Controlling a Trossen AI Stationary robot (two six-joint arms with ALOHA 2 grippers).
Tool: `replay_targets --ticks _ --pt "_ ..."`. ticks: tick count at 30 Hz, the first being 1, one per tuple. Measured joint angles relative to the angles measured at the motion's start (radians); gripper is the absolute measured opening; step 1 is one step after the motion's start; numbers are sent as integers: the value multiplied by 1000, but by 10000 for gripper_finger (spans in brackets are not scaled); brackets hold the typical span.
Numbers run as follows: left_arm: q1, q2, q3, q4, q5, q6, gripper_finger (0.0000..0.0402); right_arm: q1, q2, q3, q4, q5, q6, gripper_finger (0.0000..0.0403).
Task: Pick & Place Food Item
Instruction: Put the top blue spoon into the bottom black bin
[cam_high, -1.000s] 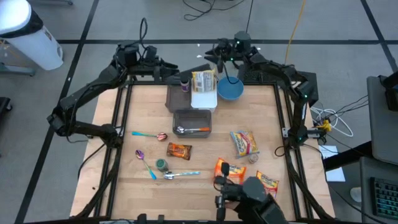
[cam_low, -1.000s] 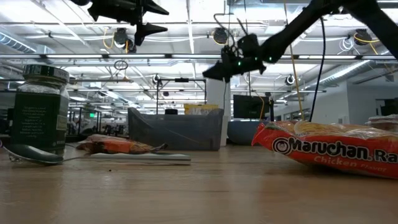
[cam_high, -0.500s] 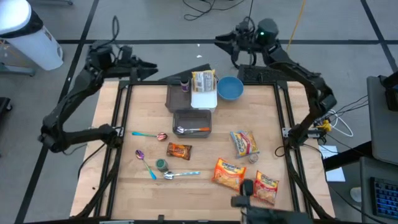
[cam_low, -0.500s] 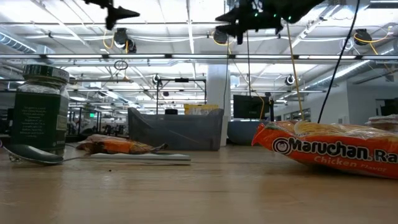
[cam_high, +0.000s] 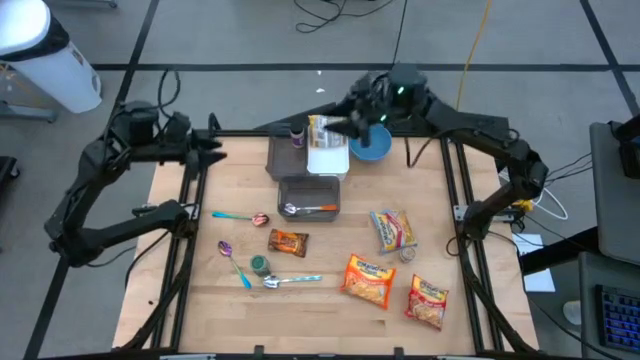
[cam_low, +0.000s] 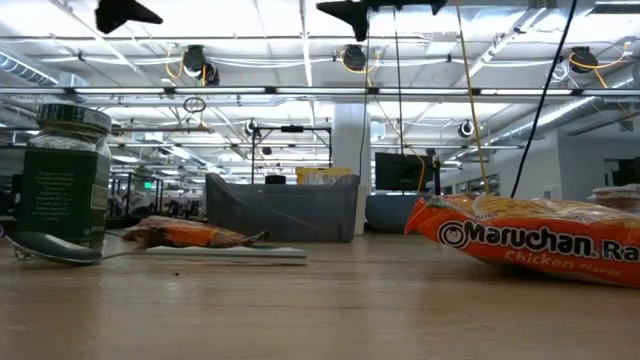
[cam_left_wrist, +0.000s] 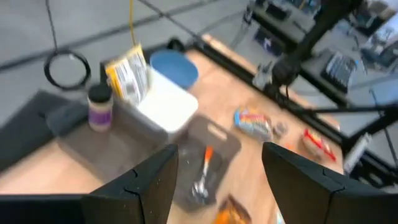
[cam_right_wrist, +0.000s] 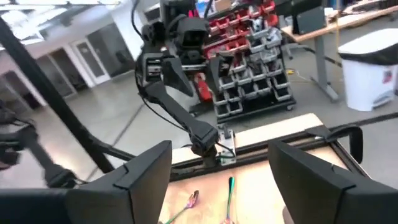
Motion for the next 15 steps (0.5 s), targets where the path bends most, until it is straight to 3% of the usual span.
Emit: replay_targets --ticks 8,15 --pt "-113 -16 -1 -318 -158 21 241 222 76 -1 32 280 -25 257" --pt "-216 -16 -81 -350 -200 -32 241 312 156 -1 161 308 44 260"
